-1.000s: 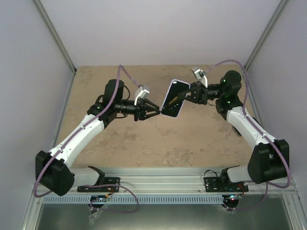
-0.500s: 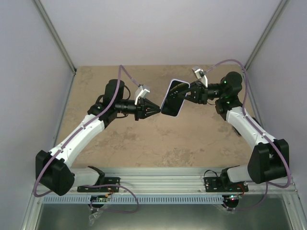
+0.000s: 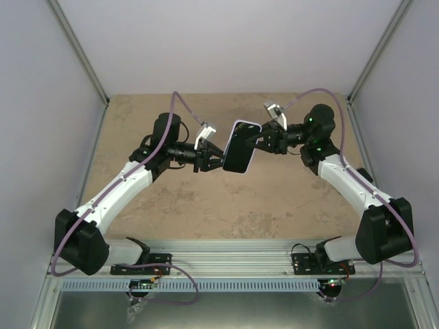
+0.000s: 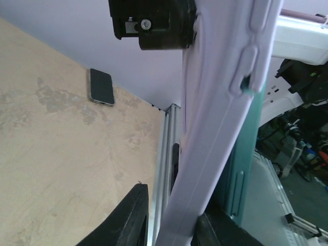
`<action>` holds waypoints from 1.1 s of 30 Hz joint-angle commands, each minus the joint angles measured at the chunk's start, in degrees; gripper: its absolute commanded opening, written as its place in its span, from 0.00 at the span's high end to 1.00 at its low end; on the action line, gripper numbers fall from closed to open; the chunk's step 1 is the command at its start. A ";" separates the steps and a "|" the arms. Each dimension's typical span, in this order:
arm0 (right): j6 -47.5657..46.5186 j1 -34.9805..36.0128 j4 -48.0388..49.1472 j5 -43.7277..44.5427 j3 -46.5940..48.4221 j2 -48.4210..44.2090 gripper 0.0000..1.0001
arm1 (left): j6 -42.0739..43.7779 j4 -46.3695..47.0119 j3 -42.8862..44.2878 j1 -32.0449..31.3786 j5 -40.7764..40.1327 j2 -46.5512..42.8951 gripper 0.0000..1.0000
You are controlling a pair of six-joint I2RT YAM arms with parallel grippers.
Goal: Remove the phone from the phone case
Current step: Remove the phone case from the phone.
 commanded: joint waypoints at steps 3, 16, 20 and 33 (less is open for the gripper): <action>-8.67 7.17 -10.70 -6.94 -0.42 1.26 1.00 | -7.71 12.32 1.08 0.10 0.34 1.33 0.80; -13.51 3.44 -21.54 -0.93 5.63 4.67 0.89 | -17.26 18.81 -1.80 0.33 1.01 0.22 1.00; -15.75 -0.42 -25.82 4.28 9.00 5.45 0.42 | -22.73 21.58 -3.63 1.09 -0.40 0.10 1.00; -42.45 -1.52 -52.04 38.54 21.39 2.18 0.16 | -33.20 16.70 -2.69 3.14 -9.76 3.30 1.00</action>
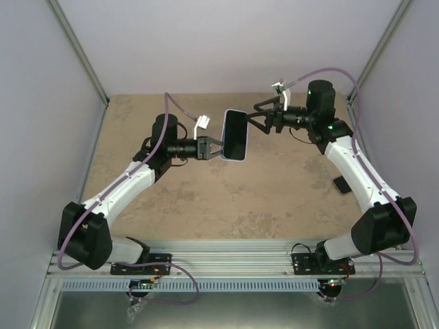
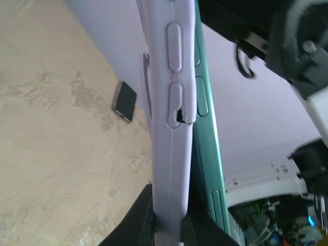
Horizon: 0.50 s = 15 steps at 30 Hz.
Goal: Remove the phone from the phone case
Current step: Remove the phone case from the phone.
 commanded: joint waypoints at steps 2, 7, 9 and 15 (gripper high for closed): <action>-15.50 3.83 -10.03 20.73 2.62 -3.01 0.16 | -5.58 -2.70 3.89 1.11 -7.02 2.06 1.00; -22.50 8.76 -11.90 32.45 2.78 -3.52 0.20 | -8.51 -7.29 6.05 1.28 -13.09 3.16 1.00; -24.35 10.72 -12.22 35.16 2.78 -3.44 0.21 | -10.16 -7.97 5.89 1.70 -15.00 3.42 1.00; -27.25 17.60 -11.26 44.12 1.02 -3.07 0.24 | -13.62 -9.28 5.85 3.04 -18.18 4.81 1.00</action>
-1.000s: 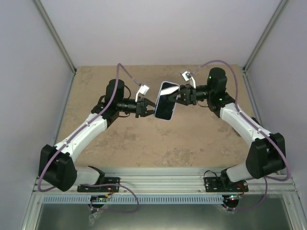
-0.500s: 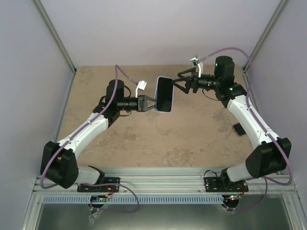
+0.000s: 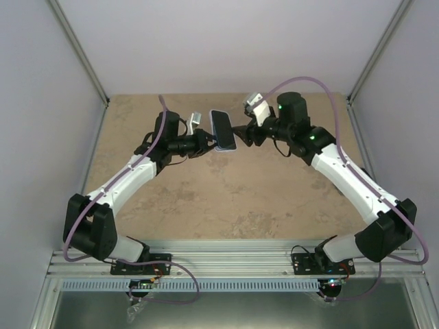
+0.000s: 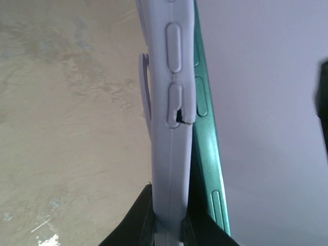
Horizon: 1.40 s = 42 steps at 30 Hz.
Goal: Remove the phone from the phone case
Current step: Remove the phone case from the phone.
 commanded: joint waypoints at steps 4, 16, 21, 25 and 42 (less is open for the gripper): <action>-5.52 8.84 1.41 15.06 -1.92 -0.30 0.28 | -5.78 1.01 2.43 1.55 -3.39 1.64 1.00; -9.22 18.20 5.46 25.56 -5.12 3.12 0.36 | -8.99 3.19 1.57 2.02 -1.99 2.09 1.00; -10.71 19.96 9.59 32.62 -7.69 4.07 0.40 | -9.62 3.92 1.29 2.11 -1.27 2.03 1.00; -11.70 20.43 12.78 36.50 -8.93 4.82 0.45 | -10.36 4.53 0.75 2.11 -0.60 2.00 1.00; -8.33 18.30 13.73 35.76 -6.96 6.17 0.53 | -10.06 6.30 -1.47 2.11 -1.71 0.56 1.00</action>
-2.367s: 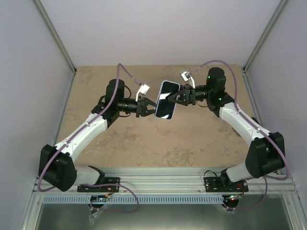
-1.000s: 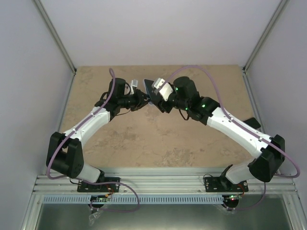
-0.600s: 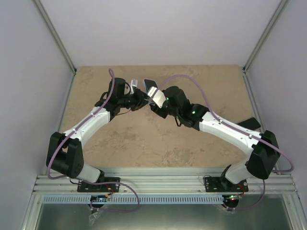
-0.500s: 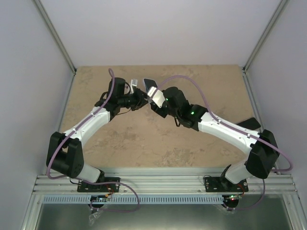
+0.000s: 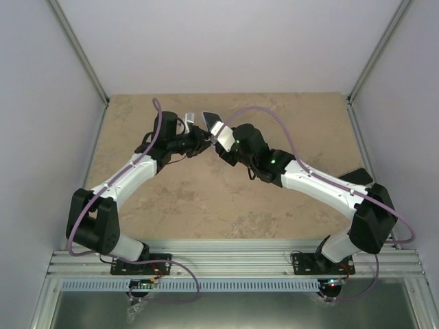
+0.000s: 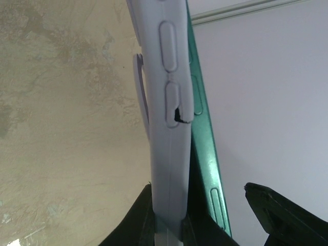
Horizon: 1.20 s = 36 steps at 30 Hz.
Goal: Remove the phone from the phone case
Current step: Remove the phone case from the phone.
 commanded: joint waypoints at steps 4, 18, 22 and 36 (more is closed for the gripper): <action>-0.52 -1.30 2.33 1.75 1.19 1.35 0.54 | -0.55 4.46 -0.79 -0.19 2.85 -2.43 1.00; -19.91 1.38 26.52 17.40 -9.13 3.55 0.73 | -4.13 9.21 -3.04 -0.19 6.30 -1.59 1.00; -19.71 1.29 25.78 16.58 -9.15 3.74 0.83 | -2.87 8.51 -2.91 -0.19 6.07 -1.84 1.00; -1.30 -3.26 -1.82 -0.25 6.27 -1.65 0.99 | 5.60 -1.90 -2.86 1.87 -7.36 -1.33 1.00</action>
